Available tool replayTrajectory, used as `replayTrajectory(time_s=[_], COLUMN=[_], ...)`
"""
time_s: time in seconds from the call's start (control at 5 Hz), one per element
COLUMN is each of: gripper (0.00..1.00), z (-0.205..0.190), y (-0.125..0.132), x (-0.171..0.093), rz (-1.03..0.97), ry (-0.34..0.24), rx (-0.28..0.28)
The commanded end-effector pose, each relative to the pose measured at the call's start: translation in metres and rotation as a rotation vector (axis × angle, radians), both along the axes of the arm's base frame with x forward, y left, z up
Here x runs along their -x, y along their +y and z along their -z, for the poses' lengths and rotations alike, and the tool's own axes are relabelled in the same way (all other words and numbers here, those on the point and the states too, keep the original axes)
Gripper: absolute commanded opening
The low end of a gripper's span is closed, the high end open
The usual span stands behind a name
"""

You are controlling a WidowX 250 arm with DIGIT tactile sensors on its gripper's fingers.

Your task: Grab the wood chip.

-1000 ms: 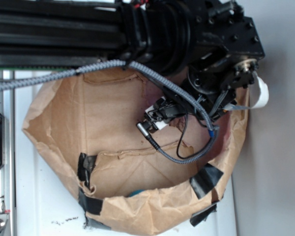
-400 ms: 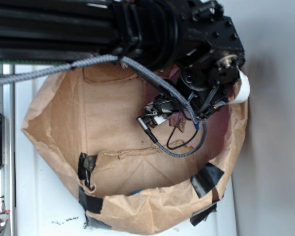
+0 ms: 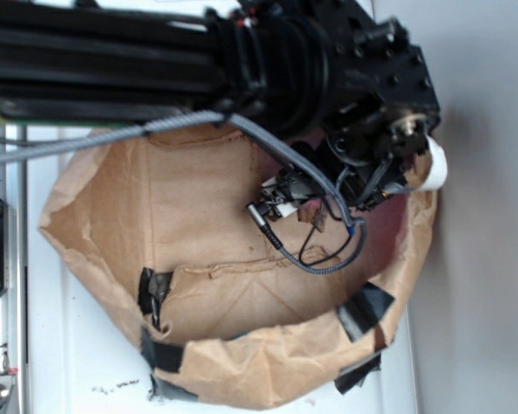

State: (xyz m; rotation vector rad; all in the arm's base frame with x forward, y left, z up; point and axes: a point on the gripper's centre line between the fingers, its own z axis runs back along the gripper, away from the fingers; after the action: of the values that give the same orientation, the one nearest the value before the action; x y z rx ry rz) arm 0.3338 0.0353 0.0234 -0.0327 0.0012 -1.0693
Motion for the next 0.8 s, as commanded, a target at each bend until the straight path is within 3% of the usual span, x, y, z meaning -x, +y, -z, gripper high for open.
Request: replayTrajectory(time_s=[0.0, 0.2, 0.4, 0.6], gripper=[1.0, 0.0, 0.27, 1.0], z=[0.027, 0.025, 0.016, -0.017], y=[-0.013, -0.012, -0.009, -0.007], x=[-0.002, 0.0, 0.003, 0.021], rz=[0.004, -0.019, -0.016, 0.037], ry=[-0.022, -0.032, -0.045, -0.078], rx=[-0.058, -0.052, -0.04, 0.066])
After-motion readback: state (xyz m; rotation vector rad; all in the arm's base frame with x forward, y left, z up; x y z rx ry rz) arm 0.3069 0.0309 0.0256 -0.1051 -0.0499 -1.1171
